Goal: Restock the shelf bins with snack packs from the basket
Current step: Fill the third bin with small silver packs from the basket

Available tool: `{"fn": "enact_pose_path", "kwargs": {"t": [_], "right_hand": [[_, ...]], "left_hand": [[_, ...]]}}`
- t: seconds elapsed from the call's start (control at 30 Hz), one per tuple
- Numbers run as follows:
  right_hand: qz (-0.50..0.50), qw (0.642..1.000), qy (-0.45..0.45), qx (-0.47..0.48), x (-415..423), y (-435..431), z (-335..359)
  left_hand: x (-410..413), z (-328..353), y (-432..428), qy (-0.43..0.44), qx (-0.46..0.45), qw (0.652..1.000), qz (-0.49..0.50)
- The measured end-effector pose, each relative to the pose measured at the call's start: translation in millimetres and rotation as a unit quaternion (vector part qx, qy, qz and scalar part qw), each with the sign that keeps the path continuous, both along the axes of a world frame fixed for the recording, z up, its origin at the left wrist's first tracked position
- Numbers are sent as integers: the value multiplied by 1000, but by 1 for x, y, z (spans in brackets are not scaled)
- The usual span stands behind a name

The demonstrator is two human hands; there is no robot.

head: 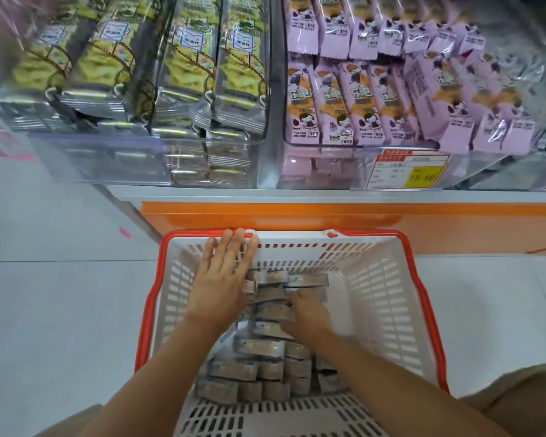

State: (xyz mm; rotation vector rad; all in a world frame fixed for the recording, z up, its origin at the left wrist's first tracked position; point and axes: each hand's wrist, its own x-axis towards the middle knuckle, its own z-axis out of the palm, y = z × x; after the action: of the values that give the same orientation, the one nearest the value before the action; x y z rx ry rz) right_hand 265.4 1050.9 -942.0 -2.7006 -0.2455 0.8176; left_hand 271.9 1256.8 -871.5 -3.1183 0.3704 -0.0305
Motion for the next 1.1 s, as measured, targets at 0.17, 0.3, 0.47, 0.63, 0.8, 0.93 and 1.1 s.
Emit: {"fn": "enact_pose_path", "kwargs": {"t": [0.17, 0.3, 0.47, 0.63, 0.8, 0.93, 1.1], "right_hand": [[-65, 980, -40, 182, 8, -18, 39], [-123, 945, -68, 296, 14, -37, 86], [-165, 888, -113, 414, 15, -47, 159], [-187, 826, -158, 507, 15, -60, 216], [-134, 838, -188, 494, 1, -84, 249], [-118, 845, -218, 474, -6, -106, 267], [-131, 825, -323, 445, 11, -143, 311]], "left_hand": [[-1, 15, -2, 60, 14, 998, 30], [-2, 34, -12, 69, -44, 996, 36], [-12, 75, -48, 119, -320, 939, -23], [-12, 121, -89, 120, -527, 841, -16], [-7, 162, -117, 127, -630, 766, 10], [-3, 187, -142, 93, -633, 769, -11], [20, 207, -161, -92, -444, 889, -62]]}}
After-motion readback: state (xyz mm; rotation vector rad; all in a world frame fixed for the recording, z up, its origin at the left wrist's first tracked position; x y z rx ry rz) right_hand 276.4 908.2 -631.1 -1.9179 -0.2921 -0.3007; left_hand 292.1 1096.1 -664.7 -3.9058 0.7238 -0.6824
